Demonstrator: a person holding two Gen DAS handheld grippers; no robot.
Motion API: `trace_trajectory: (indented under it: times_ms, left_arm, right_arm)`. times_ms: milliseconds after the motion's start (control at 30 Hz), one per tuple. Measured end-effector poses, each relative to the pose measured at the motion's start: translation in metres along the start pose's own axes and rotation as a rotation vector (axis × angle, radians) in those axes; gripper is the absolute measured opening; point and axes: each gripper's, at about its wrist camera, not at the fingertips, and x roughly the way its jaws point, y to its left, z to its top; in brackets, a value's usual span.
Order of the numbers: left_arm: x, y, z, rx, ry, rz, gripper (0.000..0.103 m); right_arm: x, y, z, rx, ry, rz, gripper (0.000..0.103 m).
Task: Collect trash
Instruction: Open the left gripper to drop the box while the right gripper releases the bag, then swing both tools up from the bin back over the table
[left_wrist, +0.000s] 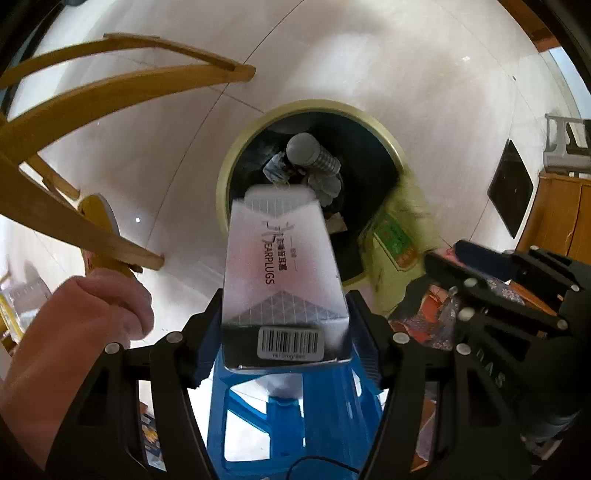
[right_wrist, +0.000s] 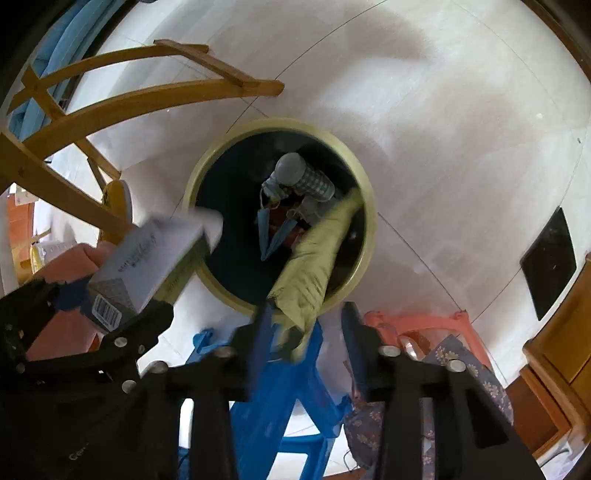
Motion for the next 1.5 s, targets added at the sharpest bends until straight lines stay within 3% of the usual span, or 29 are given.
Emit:
trace_trajectory:
  times_ms: [233, 600, 833, 1000, 1133, 1200, 1367, 1500]
  left_arm:
    - [-0.001, 0.008, 0.0, -0.035, -0.002, -0.009, 0.072]
    - [-0.024, 0.006, -0.016, -0.052, -0.039, -0.018, 0.073]
    - [-0.049, 0.0, -0.036, -0.077, -0.034, -0.063, 0.073]
    - [-0.069, -0.009, -0.057, -0.073, -0.004, -0.092, 0.073]
    - [-0.1, -0.023, -0.079, -0.032, -0.001, -0.117, 0.073]
    - [-0.123, -0.032, -0.091, 0.012, -0.027, -0.111, 0.073]
    - [-0.203, -0.043, -0.119, 0.124, -0.154, -0.101, 0.073]
    - [-0.266, -0.029, -0.136, 0.168, -0.244, -0.115, 0.073]
  right_arm:
    - [-0.003, -0.001, 0.002, 0.011, -0.013, -0.01, 0.042]
    - [-0.022, 0.0, -0.014, -0.019, -0.026, -0.067, 0.042]
    - [-0.06, -0.004, -0.038, 0.0, -0.011, -0.105, 0.042]
    - [-0.102, -0.014, -0.057, 0.065, 0.013, -0.086, 0.042]
    - [-0.15, -0.014, -0.076, 0.048, -0.015, -0.075, 0.043]
    - [-0.177, -0.012, -0.087, 0.026, -0.041, -0.087, 0.048]
    - [-0.246, -0.009, -0.104, 0.03, -0.106, -0.039, 0.05]
    - [-0.305, 0.004, -0.109, 0.015, -0.185, 0.004, 0.05]
